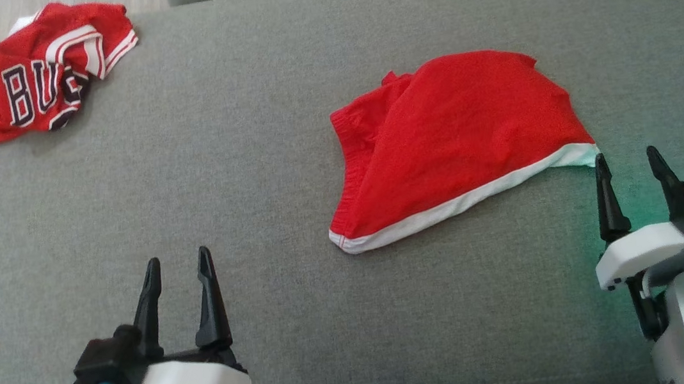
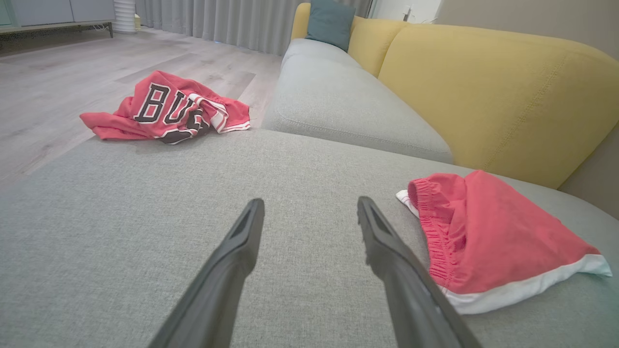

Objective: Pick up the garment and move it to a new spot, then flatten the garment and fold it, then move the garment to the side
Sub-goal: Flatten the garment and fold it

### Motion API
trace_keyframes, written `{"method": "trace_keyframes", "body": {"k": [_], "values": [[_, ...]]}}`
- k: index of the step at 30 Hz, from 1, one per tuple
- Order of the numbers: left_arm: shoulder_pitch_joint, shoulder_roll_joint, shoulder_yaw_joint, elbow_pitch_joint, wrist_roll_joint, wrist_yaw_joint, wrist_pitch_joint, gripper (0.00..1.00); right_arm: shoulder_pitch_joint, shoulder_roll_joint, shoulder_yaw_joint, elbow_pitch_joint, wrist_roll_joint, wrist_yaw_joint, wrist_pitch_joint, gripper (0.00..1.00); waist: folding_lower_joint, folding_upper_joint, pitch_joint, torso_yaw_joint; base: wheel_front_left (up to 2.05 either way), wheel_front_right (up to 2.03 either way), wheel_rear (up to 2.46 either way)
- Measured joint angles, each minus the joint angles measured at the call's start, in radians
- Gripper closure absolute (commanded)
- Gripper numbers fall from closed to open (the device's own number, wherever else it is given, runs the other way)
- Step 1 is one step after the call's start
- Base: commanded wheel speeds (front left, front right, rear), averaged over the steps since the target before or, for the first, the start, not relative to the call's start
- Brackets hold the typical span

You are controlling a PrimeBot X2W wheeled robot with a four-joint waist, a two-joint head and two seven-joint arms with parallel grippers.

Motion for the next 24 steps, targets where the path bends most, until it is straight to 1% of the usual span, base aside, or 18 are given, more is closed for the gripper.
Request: {"method": "trace_keyframes", "body": {"k": [6, 12, 19, 24], "values": [[0.030, 0.000, 0.002, 0.001, 0.000, -0.001, 0.000, 0.00, 0.042, 0.000, 0.059, -0.086, 0.083, 0.000, 0.000, 0.00, 0.0000, 0.0000, -0.038, -0.014, 0.00, 0.00, 0.00], [0.070, 0.000, 0.005, 0.008, 0.002, -0.008, 0.000, 0.00, 0.123, 0.000, 0.128, -0.174, 0.157, 0.000, 0.000, 0.00, 0.0000, 0.0000, -0.094, -0.030, 0.00, 0.00, 0.00], [0.110, 0.000, 0.006, 0.014, 0.011, -0.008, 0.000, 0.00, 0.196, 0.001, 0.189, -0.252, 0.223, 0.000, 0.000, 0.00, 0.0000, 0.0000, -0.147, -0.046, 0.00, 0.00, 0.00], [0.122, 0.000, 0.005, 0.014, 0.015, -0.008, 0.000, 0.00, 0.218, 0.001, 0.237, -0.288, 0.254, 0.000, 0.000, 0.00, 0.0000, 0.0000, -0.160, -0.051, 0.00, 0.00, 0.00]]}}
